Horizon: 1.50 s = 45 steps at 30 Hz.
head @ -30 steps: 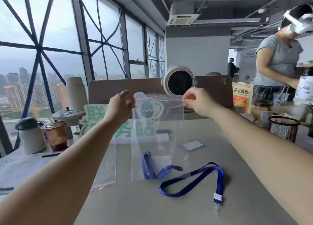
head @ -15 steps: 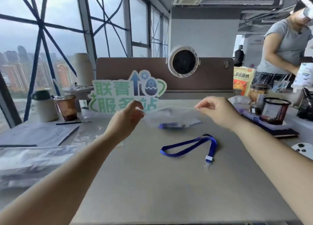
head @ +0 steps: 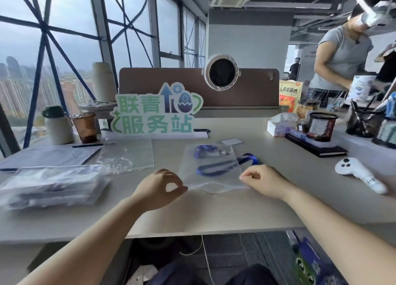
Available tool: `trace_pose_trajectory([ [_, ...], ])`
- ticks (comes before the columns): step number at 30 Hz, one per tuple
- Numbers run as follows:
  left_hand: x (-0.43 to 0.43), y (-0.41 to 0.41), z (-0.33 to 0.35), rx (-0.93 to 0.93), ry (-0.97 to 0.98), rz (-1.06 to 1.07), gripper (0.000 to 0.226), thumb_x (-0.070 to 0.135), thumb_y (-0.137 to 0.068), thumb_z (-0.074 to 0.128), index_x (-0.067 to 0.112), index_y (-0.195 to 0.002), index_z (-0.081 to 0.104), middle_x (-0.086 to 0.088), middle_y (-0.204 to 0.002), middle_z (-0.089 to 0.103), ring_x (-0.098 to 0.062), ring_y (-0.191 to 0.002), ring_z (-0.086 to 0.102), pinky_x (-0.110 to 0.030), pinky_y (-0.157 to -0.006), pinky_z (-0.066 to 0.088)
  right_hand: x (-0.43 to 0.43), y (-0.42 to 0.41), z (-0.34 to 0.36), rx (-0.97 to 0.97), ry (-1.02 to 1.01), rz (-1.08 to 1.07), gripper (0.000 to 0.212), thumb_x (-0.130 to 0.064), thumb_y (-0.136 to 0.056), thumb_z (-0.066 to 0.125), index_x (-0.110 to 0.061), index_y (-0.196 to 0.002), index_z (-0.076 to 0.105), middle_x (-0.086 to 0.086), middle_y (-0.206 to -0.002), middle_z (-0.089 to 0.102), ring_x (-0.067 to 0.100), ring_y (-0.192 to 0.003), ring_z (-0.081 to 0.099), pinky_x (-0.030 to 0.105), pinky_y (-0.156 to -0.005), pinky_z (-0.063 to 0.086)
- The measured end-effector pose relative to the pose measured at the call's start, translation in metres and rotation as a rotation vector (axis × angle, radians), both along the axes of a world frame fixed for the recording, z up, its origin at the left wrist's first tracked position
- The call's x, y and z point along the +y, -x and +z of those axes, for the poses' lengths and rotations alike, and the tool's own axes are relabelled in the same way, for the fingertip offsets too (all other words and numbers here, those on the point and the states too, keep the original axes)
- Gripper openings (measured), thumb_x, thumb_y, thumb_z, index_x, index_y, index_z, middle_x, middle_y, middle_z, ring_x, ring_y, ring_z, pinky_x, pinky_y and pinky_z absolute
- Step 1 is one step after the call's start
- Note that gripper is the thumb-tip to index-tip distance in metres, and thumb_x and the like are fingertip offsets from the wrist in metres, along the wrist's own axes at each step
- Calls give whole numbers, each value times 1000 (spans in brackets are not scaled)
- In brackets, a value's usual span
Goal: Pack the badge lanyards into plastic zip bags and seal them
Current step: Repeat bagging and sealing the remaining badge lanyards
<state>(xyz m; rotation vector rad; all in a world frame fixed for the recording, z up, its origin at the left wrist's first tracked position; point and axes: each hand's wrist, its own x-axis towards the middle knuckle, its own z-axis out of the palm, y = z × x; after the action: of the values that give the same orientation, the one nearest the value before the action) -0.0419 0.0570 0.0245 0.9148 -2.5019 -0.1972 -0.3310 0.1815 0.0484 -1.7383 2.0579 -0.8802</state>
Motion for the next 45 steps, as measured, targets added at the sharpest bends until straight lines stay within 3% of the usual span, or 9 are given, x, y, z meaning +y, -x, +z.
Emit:
trace_pose_trajectory([
  [7, -4, 42, -8, -606, -123, -62, 51, 44, -101, 16, 31, -150, 10, 12, -158, 3, -16, -146, 0, -48, -118, 1, -32, -19, -19, 534, -492, 145, 66, -60, -94, 8, -28, -150, -5, -11, -157, -11, 13, -143, -18, 41, -117, -12],
  [11, -21, 54, 18, -316, -64, 7, 48, 51, -99, 18, 36, -139, 39, 13, -152, 30, -13, -140, 25, -35, -114, 18, -54, -11, -2, 494, -346, 72, 59, -52, -98, 11, -28, -150, -3, -13, -157, -14, 11, -143, -18, 44, -116, -14],
  [16, -41, 78, -5, -546, -110, 1, 60, 54, -97, 16, 31, -150, 1, 8, -158, -9, -17, -146, -8, -43, -117, -4, -85, -12, -22, 583, -460, 128, 65, -55, -97, 10, -22, -150, -9, -6, -157, -17, 13, -144, -17, 39, -117, -12],
  [21, -68, 97, 16, -439, -100, 34, 55, 59, -93, 29, 33, -141, 36, 7, -152, 31, -21, -141, 25, -44, -113, 15, -110, 9, 3, 440, -369, 111, 60, -46, -100, 25, -20, -151, 8, -4, -159, -4, 20, -147, -5, 39, -119, 2],
  [25, -84, 115, 7, -480, -88, 43, 62, 57, -96, 21, 30, -150, 7, 7, -159, -6, -15, -146, -8, -43, -118, -3, -134, 15, -15, 492, -419, 109, 68, -55, -97, 16, -20, -150, -6, -6, -157, -16, 15, -145, -13, 36, -117, -4],
  [32, -131, 132, 9, -241, 30, 81, 60, 58, -95, 18, 33, -149, 10, 8, -159, 0, -15, -146, -3, -36, -117, -1, -177, 44, -3, 465, -217, 88, 67, -59, -95, 12, -25, -150, -7, -7, -157, -15, 12, -144, -16, 33, -116, -8],
  [35, -147, 141, -4, -468, -98, 71, 63, 58, -95, 15, 31, -150, -1, 7, -158, -10, -15, -145, -14, -39, -117, -6, -195, 44, -21, 505, -385, 138, 70, -62, -93, 12, -26, -149, -11, -9, -155, -21, 13, -144, -18, 36, -117, -9],
  [40, -167, 156, 8, -352, 22, 96, 55, 59, -95, 19, 35, -142, 35, 9, -154, 27, -19, -141, 24, -39, -112, 19, -222, 51, -15, 505, -306, 113, 64, -57, -96, 15, -25, -151, 3, -7, -159, -8, 15, -146, -10, 42, -118, -5],
  [45, -183, 163, -16, -509, -136, 60, 59, 57, -96, 13, 35, -149, 0, 10, -158, -7, -15, -146, -9, -41, -118, -3, -228, 39, -28, 522, -402, 161, 62, -56, -96, 14, -32, -150, -4, -13, -157, -13, 14, -144, -17, 41, -116, -6],
])
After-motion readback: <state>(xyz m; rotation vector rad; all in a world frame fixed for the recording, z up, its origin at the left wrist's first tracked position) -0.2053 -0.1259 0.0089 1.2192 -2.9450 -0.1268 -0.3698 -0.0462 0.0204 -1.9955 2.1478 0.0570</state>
